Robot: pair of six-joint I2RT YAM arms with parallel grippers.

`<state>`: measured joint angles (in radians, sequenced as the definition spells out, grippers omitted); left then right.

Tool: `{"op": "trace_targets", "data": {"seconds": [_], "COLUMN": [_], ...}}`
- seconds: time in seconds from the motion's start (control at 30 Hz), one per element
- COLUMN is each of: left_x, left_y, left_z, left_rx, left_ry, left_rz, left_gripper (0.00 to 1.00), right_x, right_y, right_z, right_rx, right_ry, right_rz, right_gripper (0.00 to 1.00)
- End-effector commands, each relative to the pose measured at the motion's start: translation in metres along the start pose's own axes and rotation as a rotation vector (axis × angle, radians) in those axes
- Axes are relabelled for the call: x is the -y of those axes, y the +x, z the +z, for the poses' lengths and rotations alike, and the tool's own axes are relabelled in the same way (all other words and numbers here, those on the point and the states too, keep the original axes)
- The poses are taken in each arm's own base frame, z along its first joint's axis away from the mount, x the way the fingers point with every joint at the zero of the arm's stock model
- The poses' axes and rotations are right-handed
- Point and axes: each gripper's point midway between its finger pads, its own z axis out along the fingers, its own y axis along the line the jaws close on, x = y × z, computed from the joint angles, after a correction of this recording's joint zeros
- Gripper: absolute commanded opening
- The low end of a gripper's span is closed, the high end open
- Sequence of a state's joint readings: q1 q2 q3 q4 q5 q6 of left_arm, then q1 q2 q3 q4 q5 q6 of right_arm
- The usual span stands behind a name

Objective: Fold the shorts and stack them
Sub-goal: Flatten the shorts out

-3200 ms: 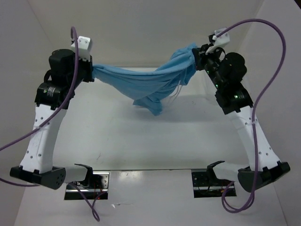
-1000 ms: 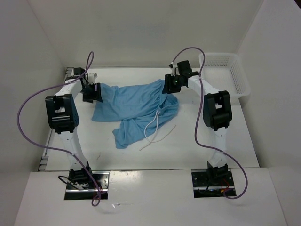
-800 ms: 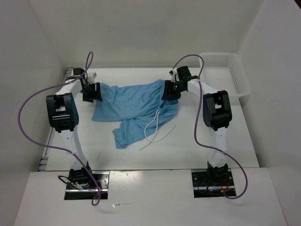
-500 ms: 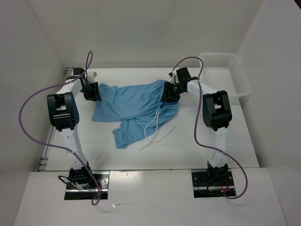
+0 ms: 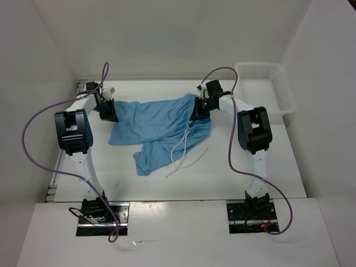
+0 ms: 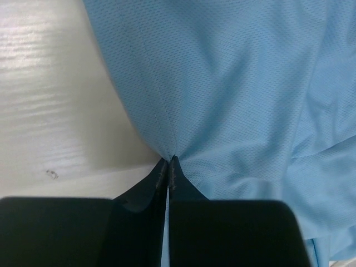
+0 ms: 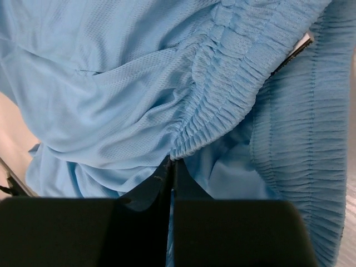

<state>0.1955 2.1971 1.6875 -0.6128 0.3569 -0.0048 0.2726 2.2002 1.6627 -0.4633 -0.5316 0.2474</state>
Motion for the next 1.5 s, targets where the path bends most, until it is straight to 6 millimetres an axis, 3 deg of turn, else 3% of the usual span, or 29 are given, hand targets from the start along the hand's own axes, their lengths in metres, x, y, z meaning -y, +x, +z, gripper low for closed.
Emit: {"op": "trace_targets", "data": {"seconds": [0.0,0.1,0.2,0.23,0.3,0.33,0.37,0.4,0.43,0.47,0.53,0.57,0.6,0.67,0.77,0.8,0.83,0.87,0.9,0.97,1.0,1.1,1.27,1.33,1.4,1.43,1.47], "left_x": [0.007,0.013,0.018,0.024,0.021,0.029,0.029,0.034,0.043,0.048,0.059,0.064,0.071,0.079,0.104,0.111,0.116,0.127,0.133,0.144,0.150,0.157,0.146,0.142,0.146,0.146,0.142], "left_y": [-0.013,-0.022,-0.031,-0.034,-0.036,-0.043,-0.045,-0.047,-0.053,-0.054,-0.058,-0.060,-0.062,-0.063,-0.060,-0.056,-0.058,-0.058,-0.058,-0.060,-0.062,-0.071,-0.093,-0.106,-0.118,-0.128,-0.134], "left_z": [-0.038,-0.065,-0.099,-0.114,-0.139,-0.160,-0.174,-0.185,-0.208,-0.231,-0.257,-0.269,-0.297,-0.323,-0.367,-0.381,-0.389,-0.409,-0.417,-0.433,-0.445,-0.445,-0.404,-0.376,-0.365,-0.341,-0.330], "left_rx": [0.055,0.084,0.118,0.142,0.170,0.216,0.235,0.255,0.304,0.349,0.407,0.440,0.498,0.555,0.644,0.669,0.691,0.738,0.751,0.795,0.829,0.833,0.752,0.699,0.690,0.653,0.641], "left_ry": [0.003,-0.004,-0.035,-0.037,-0.059,-0.064,-0.081,-0.083,-0.088,-0.099,-0.105,-0.108,-0.121,-0.126,-0.118,-0.121,-0.115,-0.107,-0.100,-0.078,-0.083,-0.036,0.022,0.046,0.057,0.068,0.048], "left_rz": [0.008,0.012,0.016,0.026,0.015,0.034,0.033,0.041,0.061,0.070,0.094,0.107,0.123,0.139,0.184,0.195,0.208,0.234,0.244,0.277,0.294,0.319,0.303,0.294,0.307,0.307,0.301], "left_gripper": [0.00,0.00,0.00,0.00,0.00,0.00,0.00,0.00,0.00,0.00,0.00,0.00,0.00,0.00,0.00,0.00,0.00,0.00,0.00,0.00,0.00,0.00,0.00,0.00,0.00,0.00,0.00], "right_x": [-0.011,-0.035,-0.067,-0.087,-0.098,-0.109,-0.119,-0.128,-0.139,-0.140,-0.151,-0.168,-0.169,-0.191,-0.206,-0.222,-0.225,-0.221,-0.233,-0.232,-0.242,-0.236,-0.222,-0.203,-0.193,-0.179,-0.172], "right_y": [-0.024,-0.044,-0.066,-0.072,-0.089,-0.092,-0.097,-0.100,-0.102,-0.104,-0.102,-0.098,-0.094,-0.080,-0.064,-0.052,-0.045,-0.040,-0.023,-0.012,0.004,0.023,0.024,0.008,-0.012,-0.028,-0.038], "right_z": [0.000,-0.018,-0.053,-0.074,-0.106,-0.119,-0.145,-0.159,-0.188,-0.204,-0.232,-0.260,-0.273,-0.314,-0.355,-0.384,-0.396,-0.408,-0.430,-0.444,-0.458,-0.451,-0.434,-0.411,-0.401,-0.386,-0.379], "right_rx": [0.062,0.113,0.173,0.201,0.267,0.288,0.335,0.360,0.408,0.433,0.481,0.533,0.554,0.628,0.703,0.760,0.781,0.800,0.839,0.875,0.903,0.883,0.861,0.825,0.835,0.816,0.817], "right_ry": [-0.026,-0.088,-0.174,-0.215,-0.224,-0.237,-0.235,-0.236,-0.230,-0.220,-0.212,-0.215,-0.198,-0.192,-0.181,-0.189,-0.191,-0.184,-0.202,-0.207,-0.222,-0.243,-0.255,-0.253,-0.247,-0.233,-0.228], "right_rz": [-0.074,-0.166,-0.227,-0.267,-0.322,-0.358,-0.399,-0.430,-0.475,-0.487,-0.534,-0.580,-0.593,-0.652,-0.690,-0.732,-0.733,-0.708,-0.731,-0.711,-0.733,-0.699,-0.629,-0.566,-0.522,-0.474,-0.457], "right_gripper": [0.00,0.00,0.00,0.00,0.00,0.00,0.00,0.00,0.00,0.00,0.00,0.00,0.00,0.00,0.00,0.00,0.00,0.00,0.00,0.00,0.00,0.00,0.00,0.00,0.00,0.00,0.00]}}
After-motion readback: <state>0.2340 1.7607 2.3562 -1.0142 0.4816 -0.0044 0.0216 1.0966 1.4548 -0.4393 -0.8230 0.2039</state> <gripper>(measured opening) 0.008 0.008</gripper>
